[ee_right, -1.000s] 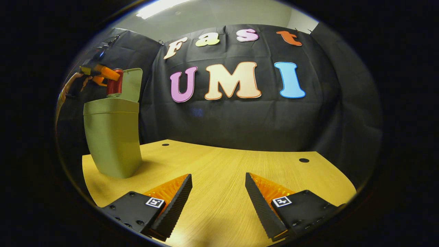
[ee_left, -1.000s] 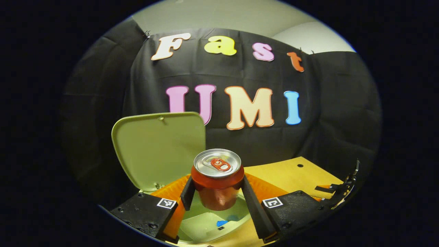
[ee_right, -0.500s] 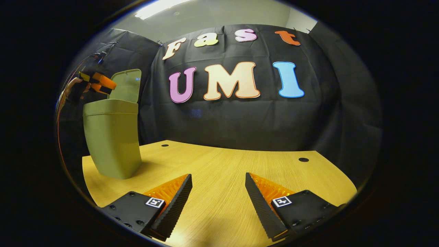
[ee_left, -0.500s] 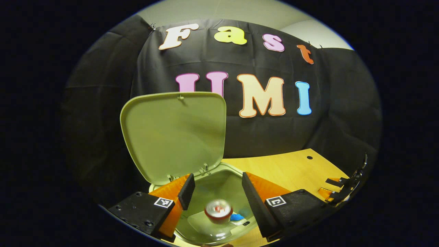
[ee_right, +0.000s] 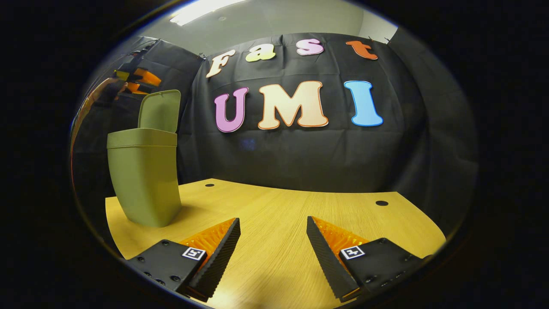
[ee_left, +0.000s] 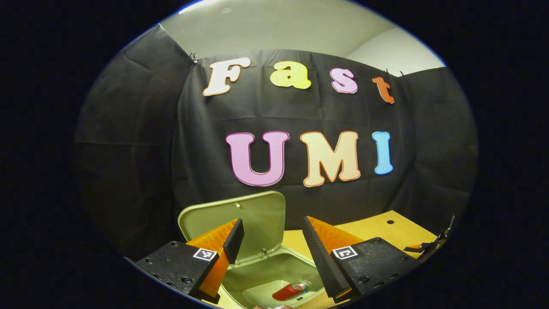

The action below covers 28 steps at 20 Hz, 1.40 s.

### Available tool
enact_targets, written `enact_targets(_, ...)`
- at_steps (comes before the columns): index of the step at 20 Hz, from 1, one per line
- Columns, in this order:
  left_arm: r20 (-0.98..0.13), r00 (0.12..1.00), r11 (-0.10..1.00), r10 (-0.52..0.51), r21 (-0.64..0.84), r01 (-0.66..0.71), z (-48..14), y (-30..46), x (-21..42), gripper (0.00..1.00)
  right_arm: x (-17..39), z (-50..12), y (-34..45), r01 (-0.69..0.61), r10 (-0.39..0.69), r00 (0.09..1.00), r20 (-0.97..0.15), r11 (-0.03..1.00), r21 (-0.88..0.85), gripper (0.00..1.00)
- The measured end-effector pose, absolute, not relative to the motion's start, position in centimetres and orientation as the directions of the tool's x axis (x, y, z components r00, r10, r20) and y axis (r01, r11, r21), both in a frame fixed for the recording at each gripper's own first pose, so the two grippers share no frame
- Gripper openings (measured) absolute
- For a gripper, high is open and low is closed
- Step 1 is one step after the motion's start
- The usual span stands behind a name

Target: Press the lid of the desktop garbage bin to open it, pick up the crumpled paper on the desktop and throw it into the bin, then pick up the pop can on the desktop and drop it into the bin, and finally close the garbage bin lid.

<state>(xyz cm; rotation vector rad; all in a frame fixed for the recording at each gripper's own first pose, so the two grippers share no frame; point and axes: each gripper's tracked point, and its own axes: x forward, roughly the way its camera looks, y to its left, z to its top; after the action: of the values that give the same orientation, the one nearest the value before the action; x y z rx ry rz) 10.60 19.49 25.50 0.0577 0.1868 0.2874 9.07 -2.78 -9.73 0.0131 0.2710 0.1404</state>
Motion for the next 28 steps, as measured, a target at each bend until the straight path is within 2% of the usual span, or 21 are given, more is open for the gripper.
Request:
enact_targets(7,-0.157,0.890,0.902,0.428,0.143,-0.408,28.2,25.2,13.1,0.82,8.9,-9.0,-3.2,-0.126,0.127,0.961,-0.246,0.992,0.021,0.98)
enact_targets(14,-0.208,0.845,0.870,0.493,0.149,-0.470,25.6,28.5,14.2,0.82,8.9,-8.9,-2.7,-0.138,0.141,0.959,-0.245,0.990,0.027,0.98)
enact_targets(19,-0.220,0.861,0.888,0.459,0.084,-0.452,24.9,26.9,14.0,0.82,9.0,-9.2,-2.7,-0.140,0.142,0.957,-0.251,0.990,0.024,0.98)
enact_targets(25,-0.226,0.912,0.937,0.343,0.019,-0.348,22.7,21.3,11.3,0.84,9.0,-9.3,-2.2,-0.146,0.150,0.954,-0.258,0.989,0.035,0.98)
enact_targets(28,-0.221,0.931,0.952,0.290,-0.028,-0.303,20.0,18.5,9.6,0.82,8.9,-9.4,-2.4,-0.145,0.148,0.954,-0.261,0.989,0.034,0.98)
